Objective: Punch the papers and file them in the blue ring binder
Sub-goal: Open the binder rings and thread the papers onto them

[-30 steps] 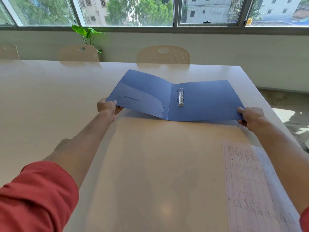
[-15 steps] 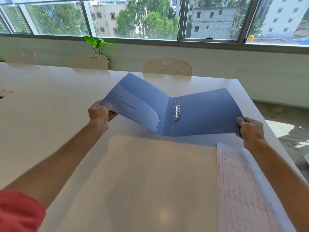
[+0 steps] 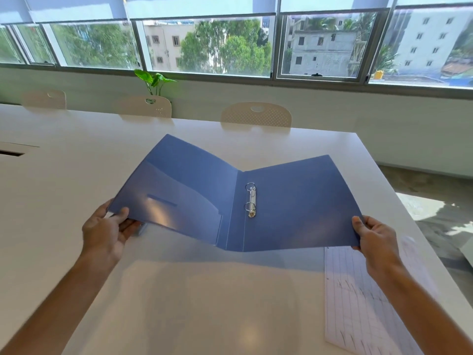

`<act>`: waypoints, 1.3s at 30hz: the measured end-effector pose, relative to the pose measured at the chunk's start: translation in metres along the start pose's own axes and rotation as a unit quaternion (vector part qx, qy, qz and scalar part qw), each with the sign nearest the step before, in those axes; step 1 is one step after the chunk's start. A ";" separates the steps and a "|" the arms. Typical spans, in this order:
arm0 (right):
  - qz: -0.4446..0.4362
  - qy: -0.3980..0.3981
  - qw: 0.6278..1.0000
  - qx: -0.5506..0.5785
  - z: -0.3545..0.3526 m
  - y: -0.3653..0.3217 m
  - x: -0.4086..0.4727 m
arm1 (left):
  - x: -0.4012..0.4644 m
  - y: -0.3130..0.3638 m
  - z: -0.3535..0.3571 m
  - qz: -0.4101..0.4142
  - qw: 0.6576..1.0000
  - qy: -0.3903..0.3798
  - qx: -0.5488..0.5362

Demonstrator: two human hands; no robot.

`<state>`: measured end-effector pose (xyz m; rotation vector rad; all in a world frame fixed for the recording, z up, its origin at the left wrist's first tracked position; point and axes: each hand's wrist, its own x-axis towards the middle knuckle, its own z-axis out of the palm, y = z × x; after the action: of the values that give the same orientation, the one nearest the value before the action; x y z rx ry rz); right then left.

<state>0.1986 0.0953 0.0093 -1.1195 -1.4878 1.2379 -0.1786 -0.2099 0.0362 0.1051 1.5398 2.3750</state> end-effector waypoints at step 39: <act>-0.137 -0.247 0.912 -0.296 0.066 -0.020 -0.059 | -0.093 -0.083 0.089 0.071 0.849 -0.306 0.424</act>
<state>0.1447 0.0229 0.0171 -0.9441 -2.4303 0.9239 -0.0518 -0.1279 0.0085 1.0740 2.0957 1.3149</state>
